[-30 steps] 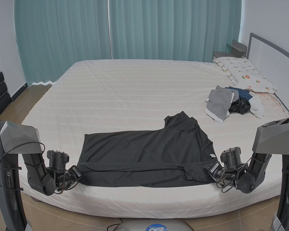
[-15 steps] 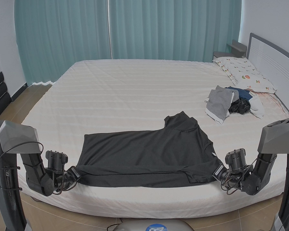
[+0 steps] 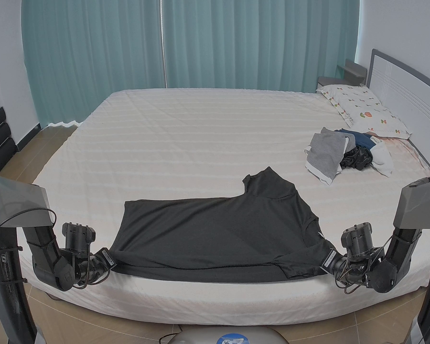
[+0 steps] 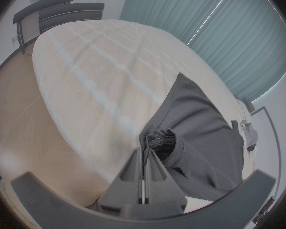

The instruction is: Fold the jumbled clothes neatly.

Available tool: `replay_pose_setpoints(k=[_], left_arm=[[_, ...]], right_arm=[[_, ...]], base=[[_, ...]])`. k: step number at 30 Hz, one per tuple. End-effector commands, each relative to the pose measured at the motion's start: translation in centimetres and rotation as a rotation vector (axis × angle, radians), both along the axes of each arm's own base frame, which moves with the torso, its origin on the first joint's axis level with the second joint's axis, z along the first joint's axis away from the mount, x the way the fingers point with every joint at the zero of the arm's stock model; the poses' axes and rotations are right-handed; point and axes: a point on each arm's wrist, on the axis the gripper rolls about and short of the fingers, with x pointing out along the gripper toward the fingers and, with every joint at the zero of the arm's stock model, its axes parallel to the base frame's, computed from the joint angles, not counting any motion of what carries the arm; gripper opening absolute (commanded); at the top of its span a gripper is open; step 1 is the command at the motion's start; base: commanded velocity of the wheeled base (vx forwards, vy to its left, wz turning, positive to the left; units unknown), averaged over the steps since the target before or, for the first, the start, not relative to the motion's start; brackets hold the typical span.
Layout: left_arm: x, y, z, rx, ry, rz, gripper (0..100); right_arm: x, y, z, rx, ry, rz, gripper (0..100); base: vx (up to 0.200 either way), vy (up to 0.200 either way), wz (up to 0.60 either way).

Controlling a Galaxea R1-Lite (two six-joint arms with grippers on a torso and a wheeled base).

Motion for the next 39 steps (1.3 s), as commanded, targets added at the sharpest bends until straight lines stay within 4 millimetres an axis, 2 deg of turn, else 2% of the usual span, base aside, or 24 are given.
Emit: replay_pose_setpoints(k=[1,14,15,21,30,39], left_arm=[[-0.5,0.0,-0.2,0.018,0.050,-0.017,0],[-0.9,-0.1,-0.6,0.033,0.099,-0.039,0],[-1.0,-0.1,-0.6,0.033,0.098,-0.039,100],[-0.8,0.2,0.2,0.031,0.066,-0.026,100],[0.0,2.1,2.5,0.019,-0.027,0.042,100],[1.6,2.4,3.8,-0.052,-0.110,0.110,100]], right_arm=[[-0.3,0.1,0.0,-0.006,0.015,0.007,0],[-0.4,0.1,-0.8,-0.030,0.058,0.026,0],[-0.3,0.1,-0.9,-0.031,0.058,0.029,100],[-0.2,0.1,-0.5,-0.020,0.036,0.034,100],[0.2,-0.7,3.3,0.027,-0.095,0.011,100],[1.1,-1.3,4.0,0.061,-0.127,0.023,100]], base=[[0.000,0.000,0.00],[0.000,0.000,0.00],[0.000,0.000,0.00],[0.000,0.000,0.00],[0.000,0.000,0.00],[0.000,0.000,0.00]])
